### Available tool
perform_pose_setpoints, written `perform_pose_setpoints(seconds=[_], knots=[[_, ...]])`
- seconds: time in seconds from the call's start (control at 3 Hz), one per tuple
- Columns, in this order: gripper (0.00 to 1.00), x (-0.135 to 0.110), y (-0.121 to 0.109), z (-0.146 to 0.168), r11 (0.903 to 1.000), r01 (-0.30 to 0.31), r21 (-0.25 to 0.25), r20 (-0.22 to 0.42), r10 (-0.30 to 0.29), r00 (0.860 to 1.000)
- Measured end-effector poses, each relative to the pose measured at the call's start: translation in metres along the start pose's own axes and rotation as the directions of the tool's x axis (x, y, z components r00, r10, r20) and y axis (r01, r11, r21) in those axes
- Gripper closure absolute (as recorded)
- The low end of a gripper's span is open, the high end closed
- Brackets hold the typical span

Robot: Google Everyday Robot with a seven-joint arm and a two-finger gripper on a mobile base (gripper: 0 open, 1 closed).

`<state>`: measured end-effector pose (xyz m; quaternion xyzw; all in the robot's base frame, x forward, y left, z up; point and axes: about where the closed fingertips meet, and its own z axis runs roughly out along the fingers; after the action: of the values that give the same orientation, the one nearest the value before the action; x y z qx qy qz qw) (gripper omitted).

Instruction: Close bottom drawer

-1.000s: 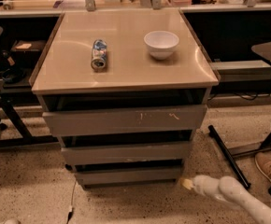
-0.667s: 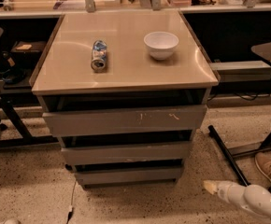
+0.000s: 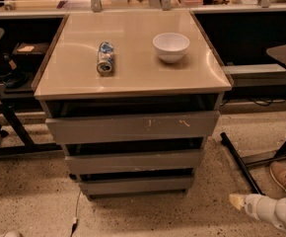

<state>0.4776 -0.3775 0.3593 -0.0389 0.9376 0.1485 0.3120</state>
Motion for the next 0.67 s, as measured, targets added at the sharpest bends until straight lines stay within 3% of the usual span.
perform_pose_setpoints(seconds=[0.67], knots=[[0.13, 0.0001, 0.0001, 0.0001, 1.0000, 0.001, 0.000, 0.000, -0.001, 1.000]])
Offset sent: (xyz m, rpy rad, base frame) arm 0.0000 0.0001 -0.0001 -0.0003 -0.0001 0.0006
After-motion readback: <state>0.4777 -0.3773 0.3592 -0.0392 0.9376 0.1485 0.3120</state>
